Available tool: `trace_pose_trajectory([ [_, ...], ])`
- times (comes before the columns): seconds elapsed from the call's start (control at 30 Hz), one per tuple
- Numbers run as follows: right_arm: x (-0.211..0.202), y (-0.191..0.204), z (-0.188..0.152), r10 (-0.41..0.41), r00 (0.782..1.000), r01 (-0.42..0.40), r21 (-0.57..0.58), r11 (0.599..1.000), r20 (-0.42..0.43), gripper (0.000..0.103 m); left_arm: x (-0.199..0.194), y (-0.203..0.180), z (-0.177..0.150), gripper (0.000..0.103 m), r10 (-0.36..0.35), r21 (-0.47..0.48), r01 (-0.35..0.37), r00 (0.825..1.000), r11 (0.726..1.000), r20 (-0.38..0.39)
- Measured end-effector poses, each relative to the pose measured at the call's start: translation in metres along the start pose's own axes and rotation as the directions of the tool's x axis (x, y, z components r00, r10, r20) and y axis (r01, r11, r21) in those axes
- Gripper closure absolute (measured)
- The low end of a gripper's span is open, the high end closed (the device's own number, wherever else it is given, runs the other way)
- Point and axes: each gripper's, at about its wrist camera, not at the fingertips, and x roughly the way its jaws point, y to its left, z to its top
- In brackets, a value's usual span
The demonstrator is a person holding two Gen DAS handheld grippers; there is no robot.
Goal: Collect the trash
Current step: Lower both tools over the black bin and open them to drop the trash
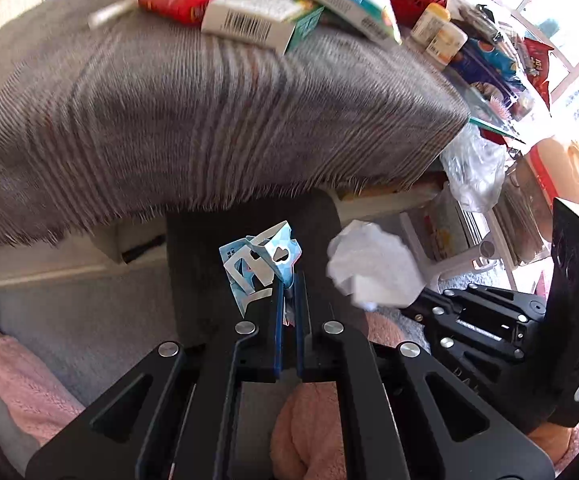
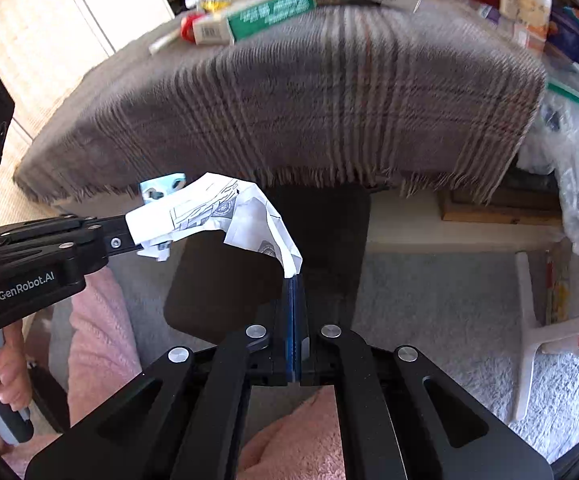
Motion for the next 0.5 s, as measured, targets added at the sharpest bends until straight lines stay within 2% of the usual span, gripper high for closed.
trace_pose_trajectory([
  [0.13, 0.025, 0.002, -0.003, -0.007, 0.999, 0.007, -0.003, 1.000, -0.039, 0.098, 0.030, 0.009, -0.004, 0.098, -0.031, -0.026, 0.029, 0.998, 0.999, -0.063],
  [0.27, 0.041, -0.001, -0.002, -0.023, 0.997, 0.024, 0.008, 1.000, -0.076, 0.098, 0.044, 0.019, -0.002, 0.096, -0.040, -0.056, 0.036, 0.996, 0.998, -0.081],
  [0.47, 0.050, -0.002, 0.001, -0.071, 0.992, 0.071, 0.002, 0.997, -0.107, 0.096, 0.034, 0.030, 0.002, 0.075, -0.033, -0.081, 0.028, 0.998, 0.996, -0.056],
  [0.5, 0.047, -0.003, 0.002, -0.077, 0.992, 0.078, 0.004, 0.997, -0.102, 0.091, 0.027, 0.033, 0.002, 0.067, -0.032, -0.086, 0.028, 0.999, 0.996, -0.041],
])
